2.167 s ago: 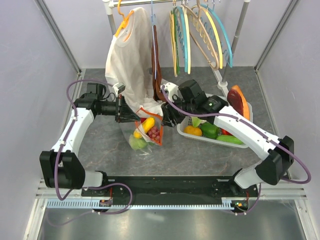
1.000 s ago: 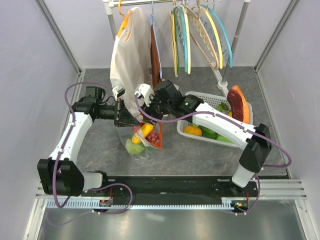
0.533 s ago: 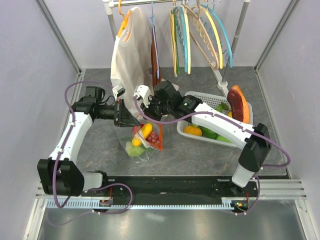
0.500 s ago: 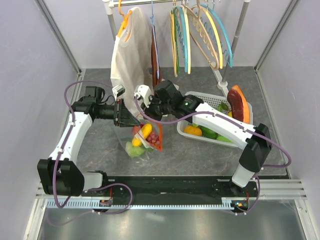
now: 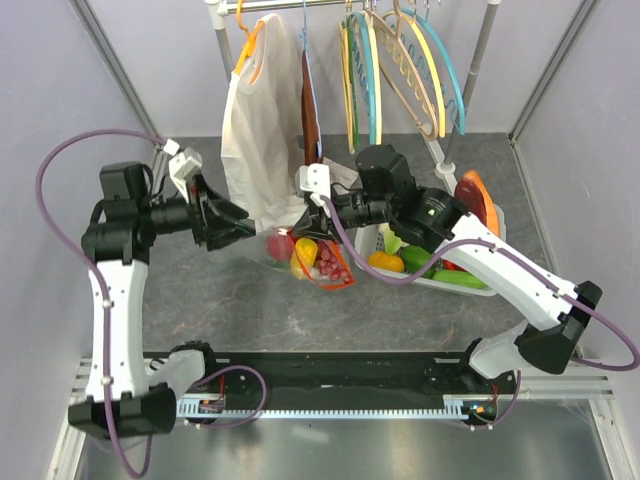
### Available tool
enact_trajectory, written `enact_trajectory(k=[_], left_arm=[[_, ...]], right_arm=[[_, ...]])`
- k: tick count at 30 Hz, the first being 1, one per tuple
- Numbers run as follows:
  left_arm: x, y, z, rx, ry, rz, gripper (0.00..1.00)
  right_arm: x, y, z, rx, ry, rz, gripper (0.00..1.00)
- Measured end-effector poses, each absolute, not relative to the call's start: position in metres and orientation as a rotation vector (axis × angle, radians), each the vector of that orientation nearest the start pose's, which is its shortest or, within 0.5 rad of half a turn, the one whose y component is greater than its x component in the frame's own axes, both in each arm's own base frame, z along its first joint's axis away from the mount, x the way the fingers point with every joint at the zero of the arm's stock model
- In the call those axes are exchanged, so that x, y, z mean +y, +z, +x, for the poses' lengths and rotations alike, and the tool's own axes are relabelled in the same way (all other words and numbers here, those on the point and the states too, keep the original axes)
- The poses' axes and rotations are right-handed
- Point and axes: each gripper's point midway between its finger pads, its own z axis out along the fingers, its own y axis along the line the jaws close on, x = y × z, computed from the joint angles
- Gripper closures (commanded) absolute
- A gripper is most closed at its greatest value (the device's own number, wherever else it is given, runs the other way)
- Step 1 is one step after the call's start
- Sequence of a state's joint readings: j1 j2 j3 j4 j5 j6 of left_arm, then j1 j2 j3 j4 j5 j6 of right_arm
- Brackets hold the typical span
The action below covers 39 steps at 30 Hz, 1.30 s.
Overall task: Place the food in the zip-top bag and seal the zipper
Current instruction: Adjust the zipper food storage bag at the center of the board.
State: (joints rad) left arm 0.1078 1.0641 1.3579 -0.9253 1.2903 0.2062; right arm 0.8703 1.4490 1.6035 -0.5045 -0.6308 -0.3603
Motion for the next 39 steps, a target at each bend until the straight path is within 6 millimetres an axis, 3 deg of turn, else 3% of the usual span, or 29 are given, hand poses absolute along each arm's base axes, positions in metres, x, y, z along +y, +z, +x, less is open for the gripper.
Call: enact_trajectory(k=[3, 8, 12, 16, 20, 25, 27, 28, 29, 30, 33, 36, 39], left_arm=[[-0.147, 0.362, 0.187, 1.605, -1.047, 0.910, 0.47], [-0.150, 0.347, 0.176, 1.492, -0.951, 1.056, 0.47], [-0.157, 0.324, 0.173, 1.466, -0.965, 1.136, 0.43], [-0.170, 0.297, 0.161, 1.460, -1.022, 1.231, 0.42], [-0.175, 0.288, 0.159, 1.468, -1.045, 1.261, 0.47], [-0.183, 0.284, 0.157, 1.457, -1.060, 1.309, 0.62], [-0.185, 0.281, 0.161, 1.463, -1.053, 1.311, 0.92], [-0.185, 0.279, 0.164, 1.474, -1.043, 1.305, 0.98], [-0.186, 0.278, 0.166, 1.489, -1.043, 1.291, 0.98], [-0.185, 0.276, 0.171, 1.504, -1.029, 1.277, 0.98], [-0.184, 0.271, 0.182, 1.546, -0.998, 1.230, 0.98], [-0.180, 0.263, 0.187, 1.581, -0.970, 1.189, 0.98], [-0.178, 0.263, 0.186, 1.571, -0.951, 1.172, 0.98]], right_arm=[[0.384, 0.349, 0.200, 1.303, 0.955, -1.504, 1.00], [0.392, 0.324, 0.202, 1.333, 0.975, -1.576, 1.00], [0.394, 0.308, 0.199, 1.371, 1.011, -1.614, 1.00], [0.396, 0.305, 0.193, 1.370, 1.031, -1.630, 1.00], [0.398, 0.305, 0.190, 1.366, 1.039, -1.635, 1.00], [0.399, 0.304, 0.190, 1.368, 1.039, -1.638, 1.00], [0.400, 0.303, 0.191, 1.370, 1.040, -1.639, 1.00], [0.401, 0.302, 0.191, 1.371, 1.041, -1.641, 1.00], [0.401, 0.301, 0.191, 1.373, 1.041, -1.642, 1.00], [0.401, 0.300, 0.191, 1.376, 1.039, -1.643, 0.85], [0.402, 0.298, 0.193, 1.403, 1.030, -1.631, 0.26], [0.399, 0.298, 0.200, 1.449, 0.993, -1.582, 0.20], [0.384, 0.291, 0.203, 1.534, 0.978, -1.521, 0.21]])
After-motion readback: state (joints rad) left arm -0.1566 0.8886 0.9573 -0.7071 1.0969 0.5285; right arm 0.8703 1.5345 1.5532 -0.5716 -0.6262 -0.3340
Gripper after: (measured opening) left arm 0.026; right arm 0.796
